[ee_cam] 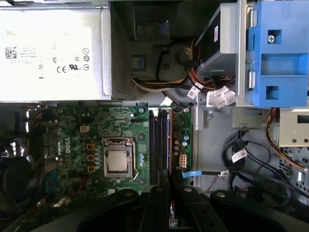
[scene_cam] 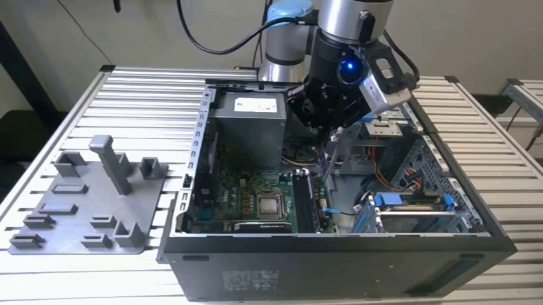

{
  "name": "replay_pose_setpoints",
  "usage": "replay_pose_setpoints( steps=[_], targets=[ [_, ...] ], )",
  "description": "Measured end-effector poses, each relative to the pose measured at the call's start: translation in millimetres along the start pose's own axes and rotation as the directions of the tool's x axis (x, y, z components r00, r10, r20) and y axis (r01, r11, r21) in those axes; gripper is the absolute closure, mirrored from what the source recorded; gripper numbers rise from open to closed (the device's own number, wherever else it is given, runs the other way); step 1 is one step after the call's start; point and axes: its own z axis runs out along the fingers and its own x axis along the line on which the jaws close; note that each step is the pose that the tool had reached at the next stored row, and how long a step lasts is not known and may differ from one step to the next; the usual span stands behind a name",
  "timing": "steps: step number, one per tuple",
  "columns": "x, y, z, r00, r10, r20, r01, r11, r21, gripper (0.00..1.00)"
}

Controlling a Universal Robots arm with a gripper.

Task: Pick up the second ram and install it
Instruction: 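Insert the second ram into the second slot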

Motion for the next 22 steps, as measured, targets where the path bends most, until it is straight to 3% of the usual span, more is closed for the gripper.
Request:
replay_pose_setpoints(
  steps=[14,22],
  targets=[
    [3.7,-1.2,23.7,0.9999,-0.013,0.0002,0.013,0.9999,0.0002,0.86],
    [4.0,-3.8,28.1,0.9999,-0.014,0.0002,0.014,0.9999,0.0008,0.86]
  ],
)
